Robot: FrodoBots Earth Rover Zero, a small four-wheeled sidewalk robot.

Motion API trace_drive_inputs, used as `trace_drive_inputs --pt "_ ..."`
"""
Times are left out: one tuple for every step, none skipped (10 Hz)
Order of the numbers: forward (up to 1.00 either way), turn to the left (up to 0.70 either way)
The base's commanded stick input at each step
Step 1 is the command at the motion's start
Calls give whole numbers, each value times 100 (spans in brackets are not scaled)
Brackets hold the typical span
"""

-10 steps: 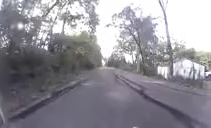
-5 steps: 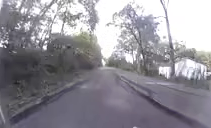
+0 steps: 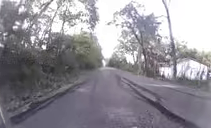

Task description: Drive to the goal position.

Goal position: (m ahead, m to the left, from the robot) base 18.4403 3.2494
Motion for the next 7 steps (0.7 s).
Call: trace_drive_inputs --pt "70 0" --pt "70 0" --pt "70 0" --pt "70 0" --pt "70 0" --pt "70 0" --pt "70 0"
